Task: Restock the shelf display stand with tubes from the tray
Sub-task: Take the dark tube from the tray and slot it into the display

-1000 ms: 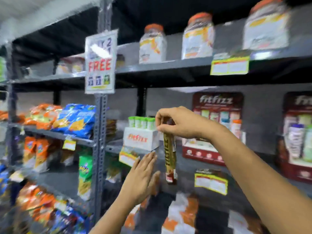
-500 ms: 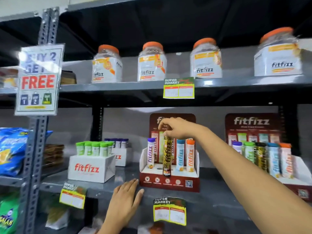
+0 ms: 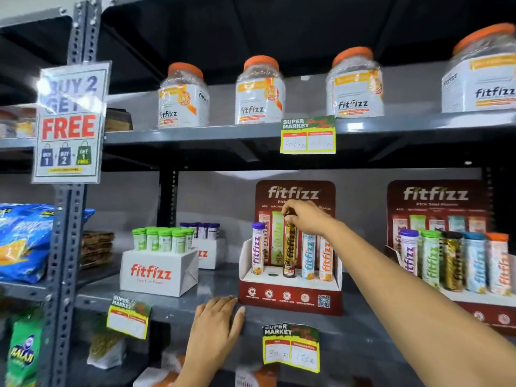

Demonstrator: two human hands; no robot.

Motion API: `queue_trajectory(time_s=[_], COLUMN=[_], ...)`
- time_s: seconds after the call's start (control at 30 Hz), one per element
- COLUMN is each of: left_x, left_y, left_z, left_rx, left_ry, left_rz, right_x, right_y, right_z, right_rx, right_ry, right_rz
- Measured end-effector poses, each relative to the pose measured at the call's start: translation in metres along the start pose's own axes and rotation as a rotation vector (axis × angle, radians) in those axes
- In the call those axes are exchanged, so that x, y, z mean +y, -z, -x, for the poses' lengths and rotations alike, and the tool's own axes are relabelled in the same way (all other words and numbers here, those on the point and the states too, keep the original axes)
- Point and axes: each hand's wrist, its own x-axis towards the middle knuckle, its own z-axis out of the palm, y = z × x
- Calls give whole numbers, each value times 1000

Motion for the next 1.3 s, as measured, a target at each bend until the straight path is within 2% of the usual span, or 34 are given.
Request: queue_trajectory(time_s=[0.43,0.6,0.67,0.93,1.1,1.3], left_x=[2,2,3,3,-4,-7], left_y=[0,1,2,6,20,69], left_z=[3,1,1,-2,-3,28], left_rx=[-5,-12,-20,-59,-220,-71], left_ry=[14,26,33,25,1,-50], left_rz=[13,15,14,-7,-26,-161], right_x=[8,-2,-4,-4,-21,-85], right_y=[-1,2,-4,-3,-15,-58], right_z=[-3,-2,0,12,29,92], right_rx=[37,-68,-106,-47,110,372], right_ry=[-43,49,57,14,17,203], right_rz=[9,-37,-13,142,220,-41])
